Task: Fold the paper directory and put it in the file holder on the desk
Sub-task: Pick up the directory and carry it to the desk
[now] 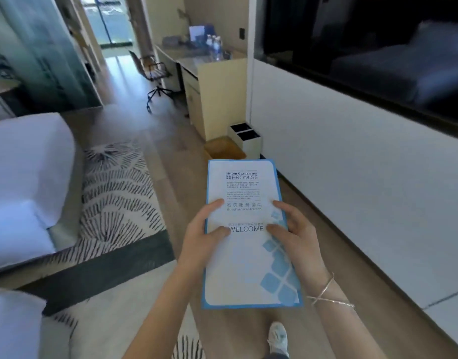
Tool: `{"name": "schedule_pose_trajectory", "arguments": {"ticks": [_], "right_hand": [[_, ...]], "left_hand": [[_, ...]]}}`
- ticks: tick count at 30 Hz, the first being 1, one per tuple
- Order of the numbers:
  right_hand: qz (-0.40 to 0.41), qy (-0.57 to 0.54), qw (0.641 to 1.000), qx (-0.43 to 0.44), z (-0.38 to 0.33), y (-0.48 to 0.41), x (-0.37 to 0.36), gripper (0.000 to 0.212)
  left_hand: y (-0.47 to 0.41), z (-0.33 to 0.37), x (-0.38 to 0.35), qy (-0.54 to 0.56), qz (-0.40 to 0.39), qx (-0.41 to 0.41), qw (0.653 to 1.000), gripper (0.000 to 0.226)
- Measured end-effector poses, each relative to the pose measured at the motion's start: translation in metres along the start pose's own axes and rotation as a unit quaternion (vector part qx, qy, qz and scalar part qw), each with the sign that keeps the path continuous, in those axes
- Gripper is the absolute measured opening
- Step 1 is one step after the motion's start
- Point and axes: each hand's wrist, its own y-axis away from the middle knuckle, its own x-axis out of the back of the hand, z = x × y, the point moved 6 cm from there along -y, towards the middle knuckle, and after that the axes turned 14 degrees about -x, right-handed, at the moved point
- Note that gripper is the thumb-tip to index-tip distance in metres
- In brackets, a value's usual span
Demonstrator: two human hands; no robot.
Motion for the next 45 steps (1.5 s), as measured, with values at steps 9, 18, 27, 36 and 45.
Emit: {"name": "schedule_pose_trajectory", "arguments": {"ticks": [9,18,27,36,45], "right_hand": [[-0.176,0.049,0.983,-0.021,-0.044,-0.187,-0.092,0.044],[-0.271,0.093,0.956,-0.053,-0.068,-0.352,-0.189,0.044],[-0.309,0.109,0.943,-0.063,-0.070,-0.533,-0.351,0.044],[-0.288,0.090,0.953,-0.039,-0.163,-0.713,-0.522,0.045],[-0.275,0.099,0.955,-0.045,-0.195,-0.937,-0.652,0.045]], "left_hand": [[-0.124,-0.035,0.044,-0.015,0.178,0.020,0.984,0.052],[-0.255,-0.074,0.089,-0.020,0.280,0.031,0.959,0.052],[-0.434,-0.142,0.208,-0.018,0.311,0.030,0.950,0.051],[-0.683,-0.143,0.335,-0.018,0.272,0.001,0.962,0.054],[-0.920,-0.218,0.422,-0.023,0.267,0.018,0.963,0.051]]}}
